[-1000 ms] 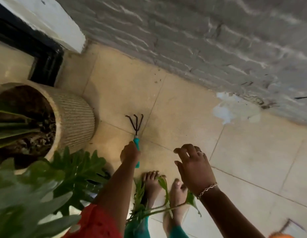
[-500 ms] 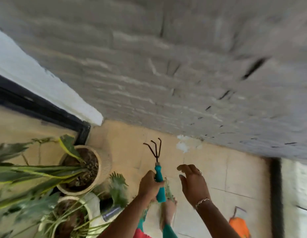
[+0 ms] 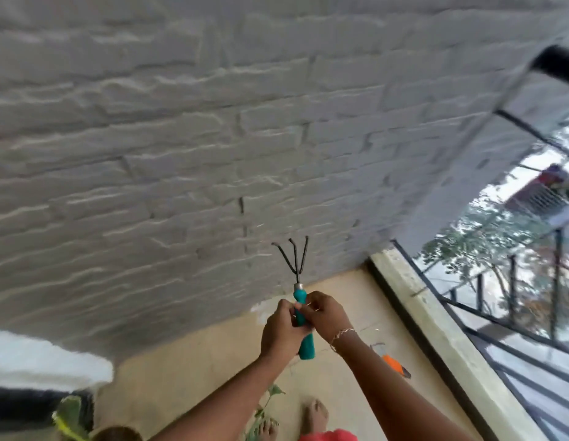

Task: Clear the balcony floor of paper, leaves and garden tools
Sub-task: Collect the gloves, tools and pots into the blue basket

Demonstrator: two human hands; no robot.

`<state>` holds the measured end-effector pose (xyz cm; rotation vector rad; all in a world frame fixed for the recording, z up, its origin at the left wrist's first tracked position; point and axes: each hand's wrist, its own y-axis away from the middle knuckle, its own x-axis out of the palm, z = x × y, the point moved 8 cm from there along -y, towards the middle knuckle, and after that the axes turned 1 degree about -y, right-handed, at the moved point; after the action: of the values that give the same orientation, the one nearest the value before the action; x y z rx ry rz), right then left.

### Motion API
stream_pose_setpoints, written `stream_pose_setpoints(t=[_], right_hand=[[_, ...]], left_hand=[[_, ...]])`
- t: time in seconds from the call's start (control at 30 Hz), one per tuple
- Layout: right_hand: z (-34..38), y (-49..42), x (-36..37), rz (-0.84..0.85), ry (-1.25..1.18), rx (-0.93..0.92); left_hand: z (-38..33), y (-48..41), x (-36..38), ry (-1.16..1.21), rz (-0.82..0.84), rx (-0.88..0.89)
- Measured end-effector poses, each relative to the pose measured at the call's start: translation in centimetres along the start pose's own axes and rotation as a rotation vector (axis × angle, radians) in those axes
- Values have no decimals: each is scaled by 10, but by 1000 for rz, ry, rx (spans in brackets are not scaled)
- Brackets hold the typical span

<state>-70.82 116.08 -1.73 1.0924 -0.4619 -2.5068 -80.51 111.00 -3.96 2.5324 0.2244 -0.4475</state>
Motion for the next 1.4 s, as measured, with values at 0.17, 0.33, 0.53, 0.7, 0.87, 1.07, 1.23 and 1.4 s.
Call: stream_pose_setpoints(t=[0.17,0.33,0.53,0.7,0.87,1.07,1.23,1.4], right_hand=[[-50,53,-56,-201,-154,158],[-136,138,-102,-354,-157,302],[-274,281,-123,-555,-158,600],[-396,436,-118,-620,-73,853],[-483,586,-97,-653,-24,1085],[-549,723,-62,-709,-157,1389],[-603,812,-44,-735,-272,1583],[-673,892,-53,-719,-317,1697]], left_hand=[[-44,35,59,-224,200,257],[-64,76,122,-491,385,494],[-64,150,231,-778,505,728],[-39,261,360,-947,676,914],[6,387,477,-1090,970,1162],[37,515,579,-1201,1167,1412],[63,591,663,-1249,1332,1494],[80,672,757,-1312,1436,1617]])
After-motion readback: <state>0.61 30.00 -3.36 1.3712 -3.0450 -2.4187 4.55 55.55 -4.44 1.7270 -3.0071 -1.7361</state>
